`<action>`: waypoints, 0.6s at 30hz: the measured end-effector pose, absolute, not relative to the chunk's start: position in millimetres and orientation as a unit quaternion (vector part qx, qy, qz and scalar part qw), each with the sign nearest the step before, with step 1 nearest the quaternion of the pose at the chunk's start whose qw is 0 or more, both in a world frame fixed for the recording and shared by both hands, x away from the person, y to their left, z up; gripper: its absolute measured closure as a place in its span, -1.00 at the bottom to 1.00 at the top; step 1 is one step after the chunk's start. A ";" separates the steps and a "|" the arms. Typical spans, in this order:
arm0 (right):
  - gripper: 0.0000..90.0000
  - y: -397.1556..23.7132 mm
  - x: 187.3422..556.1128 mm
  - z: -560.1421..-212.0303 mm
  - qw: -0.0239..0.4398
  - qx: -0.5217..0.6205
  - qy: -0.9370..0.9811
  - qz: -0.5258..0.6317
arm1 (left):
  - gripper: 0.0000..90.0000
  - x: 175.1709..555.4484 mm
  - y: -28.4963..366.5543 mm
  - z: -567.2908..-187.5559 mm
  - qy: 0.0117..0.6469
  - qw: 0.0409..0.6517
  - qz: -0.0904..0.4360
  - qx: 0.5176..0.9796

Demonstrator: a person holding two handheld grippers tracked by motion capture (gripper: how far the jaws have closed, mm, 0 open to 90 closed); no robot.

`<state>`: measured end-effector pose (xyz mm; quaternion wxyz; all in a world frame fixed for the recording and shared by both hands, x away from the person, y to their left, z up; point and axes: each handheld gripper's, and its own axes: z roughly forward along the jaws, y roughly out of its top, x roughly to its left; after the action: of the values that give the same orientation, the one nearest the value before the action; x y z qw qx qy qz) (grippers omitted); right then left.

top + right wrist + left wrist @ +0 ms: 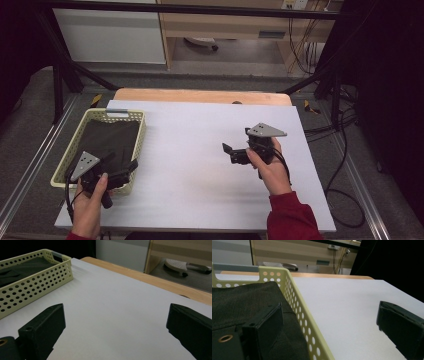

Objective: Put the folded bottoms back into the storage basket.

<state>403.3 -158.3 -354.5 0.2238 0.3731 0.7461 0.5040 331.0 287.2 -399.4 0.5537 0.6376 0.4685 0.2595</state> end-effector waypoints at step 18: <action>-0.92 -208.5 382.1 -341.7 0.241 0.409 0.712 0.517 | -0.85 330.7 286.3 -400.8 0.467 0.551 0.255 0.643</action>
<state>382.1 -208.5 -341.7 0.2414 0.4087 0.7120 0.5175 330.7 286.3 -400.8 0.5510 0.6432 0.4666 0.2549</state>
